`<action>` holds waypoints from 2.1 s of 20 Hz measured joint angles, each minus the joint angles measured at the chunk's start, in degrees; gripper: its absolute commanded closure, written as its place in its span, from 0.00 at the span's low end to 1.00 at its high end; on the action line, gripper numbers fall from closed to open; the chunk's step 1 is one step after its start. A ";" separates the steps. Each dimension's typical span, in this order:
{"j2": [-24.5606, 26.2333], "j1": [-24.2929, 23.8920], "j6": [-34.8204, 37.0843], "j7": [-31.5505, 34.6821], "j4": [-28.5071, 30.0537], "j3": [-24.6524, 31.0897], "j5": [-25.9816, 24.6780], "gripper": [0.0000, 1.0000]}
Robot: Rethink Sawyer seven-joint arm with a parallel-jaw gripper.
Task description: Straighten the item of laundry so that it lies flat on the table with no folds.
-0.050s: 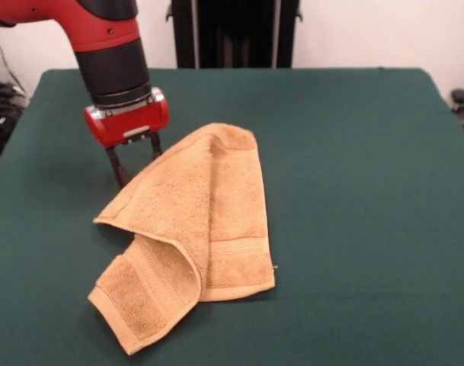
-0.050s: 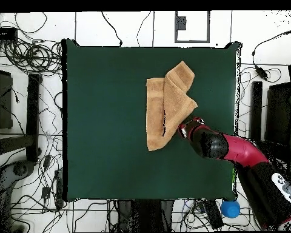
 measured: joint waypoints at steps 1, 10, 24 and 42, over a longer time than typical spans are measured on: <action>0.12 -0.15 -0.17 0.00 0.00 -0.04 0.27 0.00; 4.77 -7.10 -6.35 0.00 0.41 1.45 3.81 0.00; 10.58 -16.60 -16.44 0.00 5.58 8.22 4.49 0.00; 10.21 -9.91 -36.22 0.00 11.02 5.77 4.91 0.00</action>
